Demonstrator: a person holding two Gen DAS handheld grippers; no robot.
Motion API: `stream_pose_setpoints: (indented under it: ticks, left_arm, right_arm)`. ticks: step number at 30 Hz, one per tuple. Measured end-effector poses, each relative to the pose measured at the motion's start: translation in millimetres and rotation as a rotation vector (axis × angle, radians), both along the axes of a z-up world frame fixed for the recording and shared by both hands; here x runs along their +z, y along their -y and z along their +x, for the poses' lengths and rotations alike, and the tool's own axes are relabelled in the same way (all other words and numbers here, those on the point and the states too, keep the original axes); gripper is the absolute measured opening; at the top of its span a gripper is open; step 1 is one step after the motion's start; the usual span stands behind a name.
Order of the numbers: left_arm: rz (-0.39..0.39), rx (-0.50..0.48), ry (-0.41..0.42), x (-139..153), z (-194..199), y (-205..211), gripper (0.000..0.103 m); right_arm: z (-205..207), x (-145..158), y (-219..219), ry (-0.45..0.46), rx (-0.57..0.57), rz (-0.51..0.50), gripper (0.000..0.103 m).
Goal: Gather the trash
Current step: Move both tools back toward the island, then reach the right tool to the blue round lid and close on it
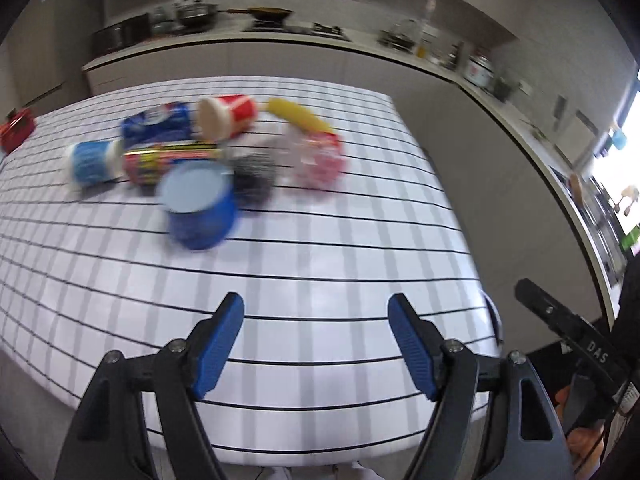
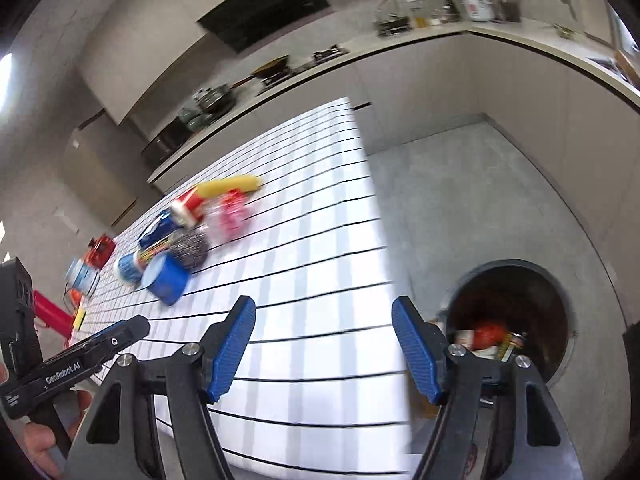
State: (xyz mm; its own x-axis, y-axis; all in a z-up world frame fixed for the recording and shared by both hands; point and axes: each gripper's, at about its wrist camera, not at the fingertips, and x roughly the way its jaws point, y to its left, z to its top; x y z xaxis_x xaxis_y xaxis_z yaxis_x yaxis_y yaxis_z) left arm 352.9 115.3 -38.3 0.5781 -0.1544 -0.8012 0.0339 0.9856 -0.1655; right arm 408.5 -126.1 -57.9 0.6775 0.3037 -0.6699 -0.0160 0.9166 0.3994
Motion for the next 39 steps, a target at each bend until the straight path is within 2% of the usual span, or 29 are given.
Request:
stream_pose_setpoints:
  ticks: [3,9,16,20,26,28,33,39]
  left_arm:
    - [0.008,0.082,0.005,-3.0,1.2,-52.6,0.076]
    - [-0.003,0.211,-0.01,-10.5,9.1,-116.5,0.076]
    - [-0.001,0.337,-0.017,-14.9,24.0,-158.0,0.076]
    - [0.042,0.362,-0.017,-14.6,32.1,-172.7,0.076]
    - [0.027,0.34,-0.045,-24.1,49.1,-188.2,0.076]
    - [0.026,0.306,-0.057,-28.3,59.2,-193.4,0.076]
    - [0.017,0.227,-0.073,-32.8,80.4,-216.1,0.076]
    - [0.017,0.154,-0.078,-35.0,97.6,-236.3,0.076]
  right_arm:
    - [7.5,-0.8,-37.1,-0.003,0.035,-0.007,0.072]
    - [29.3,-0.3,-88.5,-0.014,0.084,-0.02,0.072]
    - [72.2,9.4,-141.0,0.039,0.217,-0.033,0.072]
    - [92.8,7.5,-164.2,0.044,0.258,-0.005,0.072]
    - [105.0,-2.2,-199.2,0.011,0.323,0.002,0.073]
    - [103.6,-4.4,-218.5,0.013,0.341,-0.002,0.082]
    - [103.7,-17.1,-270.9,0.006,0.339,-0.113,0.083]
    - [114.8,-36.6,-312.8,-0.007,0.267,-0.26,0.083]
